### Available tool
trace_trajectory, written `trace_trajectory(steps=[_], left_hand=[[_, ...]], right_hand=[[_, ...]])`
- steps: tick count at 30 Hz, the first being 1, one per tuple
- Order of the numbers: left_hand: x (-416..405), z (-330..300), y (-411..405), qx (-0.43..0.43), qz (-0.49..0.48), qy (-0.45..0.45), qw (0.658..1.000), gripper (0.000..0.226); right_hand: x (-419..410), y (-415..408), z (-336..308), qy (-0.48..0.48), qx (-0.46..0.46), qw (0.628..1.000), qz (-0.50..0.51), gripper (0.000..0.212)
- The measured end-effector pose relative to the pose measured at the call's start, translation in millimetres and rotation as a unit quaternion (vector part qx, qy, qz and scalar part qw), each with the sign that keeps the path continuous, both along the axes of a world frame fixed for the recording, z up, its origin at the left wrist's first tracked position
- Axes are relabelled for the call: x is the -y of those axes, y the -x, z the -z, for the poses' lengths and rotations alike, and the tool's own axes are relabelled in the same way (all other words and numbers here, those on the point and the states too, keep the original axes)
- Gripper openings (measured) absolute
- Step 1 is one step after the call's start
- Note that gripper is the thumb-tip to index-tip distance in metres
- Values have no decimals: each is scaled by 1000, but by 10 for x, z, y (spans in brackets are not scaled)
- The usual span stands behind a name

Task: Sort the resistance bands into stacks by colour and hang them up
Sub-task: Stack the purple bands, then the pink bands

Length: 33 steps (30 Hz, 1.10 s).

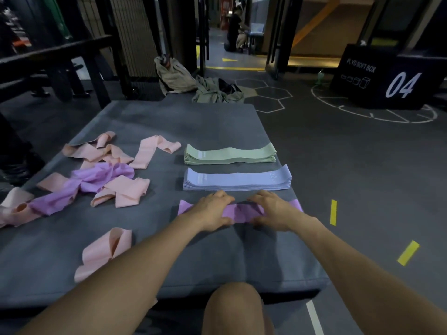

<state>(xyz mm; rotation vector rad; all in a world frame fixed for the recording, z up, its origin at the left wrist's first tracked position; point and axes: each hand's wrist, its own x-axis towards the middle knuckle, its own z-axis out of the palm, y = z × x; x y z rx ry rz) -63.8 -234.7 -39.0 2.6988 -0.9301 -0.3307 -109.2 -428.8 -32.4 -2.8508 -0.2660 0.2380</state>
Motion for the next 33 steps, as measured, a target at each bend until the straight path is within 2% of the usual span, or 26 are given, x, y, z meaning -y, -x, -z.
trace_trajectory(steps=[6,10,13,18,25,28,33], left_hand=[[-721,-221,-219,75,-111,98,986,40],[-1467,-277,-438,102,-203,113,967,40],[-1974,-267,-611,116,-252,124,953,37],[-2582,-189,-857,130,-324,115,930,39],[-2889,-78,-1100,123,-336,116,927,41],[-2894,-48,-1173,118,-332,121,928,40],[-2841,-179,-1189,95,-334,193,918,39]], right_hand=[[-871,-408,-219,-68,58,996,-5,52],[-1634,-762,-279,-100,82,991,-41,31],[-2170,-1035,-294,-123,86,987,-51,33],[-2814,-1516,-195,-130,90,986,-49,25],[-3237,-1958,48,-135,105,985,-13,27],[-3282,-2039,54,-143,92,985,1,17],[-3297,-2008,-293,-284,121,951,20,13]])
